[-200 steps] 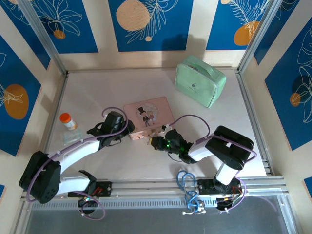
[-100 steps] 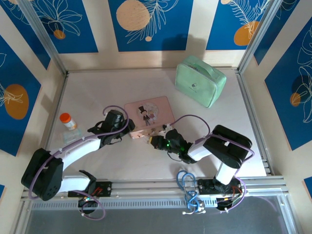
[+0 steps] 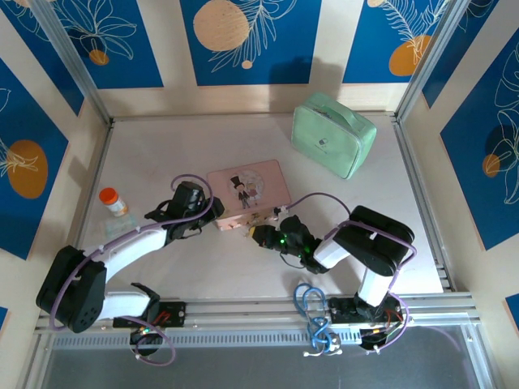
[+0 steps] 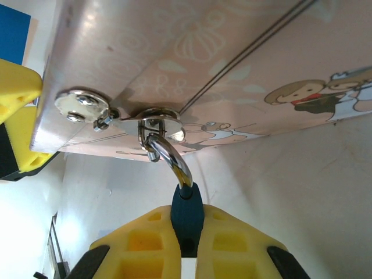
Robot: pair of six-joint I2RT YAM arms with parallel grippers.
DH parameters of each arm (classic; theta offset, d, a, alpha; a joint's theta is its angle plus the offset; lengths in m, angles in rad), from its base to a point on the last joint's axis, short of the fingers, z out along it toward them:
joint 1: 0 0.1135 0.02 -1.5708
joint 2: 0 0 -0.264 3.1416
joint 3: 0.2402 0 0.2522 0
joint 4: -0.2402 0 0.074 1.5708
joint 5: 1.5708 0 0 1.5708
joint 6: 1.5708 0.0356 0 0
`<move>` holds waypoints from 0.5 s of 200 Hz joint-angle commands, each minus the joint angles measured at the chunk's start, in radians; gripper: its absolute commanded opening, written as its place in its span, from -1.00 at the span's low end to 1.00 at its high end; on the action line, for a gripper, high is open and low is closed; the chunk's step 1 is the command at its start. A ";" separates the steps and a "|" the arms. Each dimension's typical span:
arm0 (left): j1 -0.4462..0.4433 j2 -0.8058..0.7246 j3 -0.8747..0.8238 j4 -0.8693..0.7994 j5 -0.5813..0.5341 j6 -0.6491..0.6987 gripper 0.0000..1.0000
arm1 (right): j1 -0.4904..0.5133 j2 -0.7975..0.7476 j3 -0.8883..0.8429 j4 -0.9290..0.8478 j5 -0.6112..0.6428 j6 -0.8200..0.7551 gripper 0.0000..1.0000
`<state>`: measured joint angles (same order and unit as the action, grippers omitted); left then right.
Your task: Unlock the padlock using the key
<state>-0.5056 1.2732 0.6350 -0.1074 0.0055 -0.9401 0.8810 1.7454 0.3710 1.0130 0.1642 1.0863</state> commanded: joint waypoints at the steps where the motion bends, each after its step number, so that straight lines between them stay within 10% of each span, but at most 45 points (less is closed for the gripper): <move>1: 0.021 0.046 -0.026 -0.060 -0.025 0.023 0.14 | -0.007 0.019 -0.040 -0.031 -0.021 0.017 -1.00; 100: 0.029 0.058 -0.028 -0.052 -0.013 0.035 0.11 | -0.022 0.020 -0.027 -0.059 -0.017 0.001 -0.84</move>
<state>-0.4992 1.2823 0.6350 -0.0898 0.0227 -0.9329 0.8646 1.7462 0.3645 1.0256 0.1497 1.0859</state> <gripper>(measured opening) 0.558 0.093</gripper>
